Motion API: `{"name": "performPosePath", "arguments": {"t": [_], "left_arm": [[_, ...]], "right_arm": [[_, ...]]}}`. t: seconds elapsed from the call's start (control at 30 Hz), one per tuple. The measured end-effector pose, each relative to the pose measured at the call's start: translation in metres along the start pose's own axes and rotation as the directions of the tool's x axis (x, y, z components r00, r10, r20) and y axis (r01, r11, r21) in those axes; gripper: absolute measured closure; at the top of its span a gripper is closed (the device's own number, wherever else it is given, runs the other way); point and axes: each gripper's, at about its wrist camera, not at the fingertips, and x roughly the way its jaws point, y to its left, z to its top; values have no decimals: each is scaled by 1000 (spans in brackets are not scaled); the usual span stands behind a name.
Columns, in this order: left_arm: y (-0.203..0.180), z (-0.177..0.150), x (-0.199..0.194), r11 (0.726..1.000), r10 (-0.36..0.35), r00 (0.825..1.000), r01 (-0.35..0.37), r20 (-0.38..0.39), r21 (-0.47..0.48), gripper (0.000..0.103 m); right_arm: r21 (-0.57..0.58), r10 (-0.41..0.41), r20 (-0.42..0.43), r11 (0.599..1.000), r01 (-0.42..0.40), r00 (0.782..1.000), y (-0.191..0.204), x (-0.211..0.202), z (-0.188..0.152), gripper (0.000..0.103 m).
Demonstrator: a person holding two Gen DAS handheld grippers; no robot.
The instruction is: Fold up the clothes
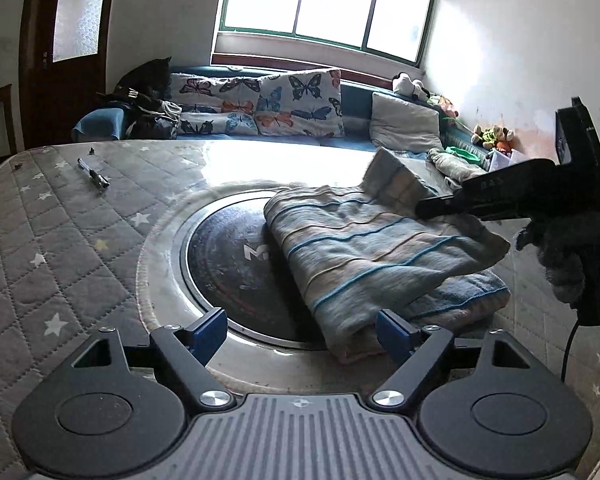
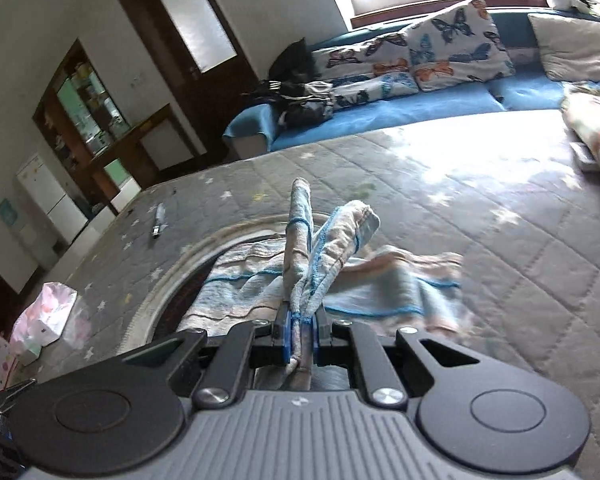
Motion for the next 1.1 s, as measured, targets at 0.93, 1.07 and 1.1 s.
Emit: {"name": "performPosePath", "arguments": {"t": [0.93, 1.07, 1.1], "left_arm": [[-30, -8, 40, 974, 42, 997, -26, -68, 224, 21], [-32, -8, 47, 972, 39, 997, -23, -62, 235, 30], [-32, -8, 49, 971, 38, 997, -21, -67, 236, 33]], "right_arm": [[90, -43, 44, 995, 39, 998, -55, -20, -27, 63], [68, -44, 26, 997, 42, 999, -47, -19, -33, 54], [70, -45, 16, 997, 44, 999, -47, -17, -35, 54]]}}
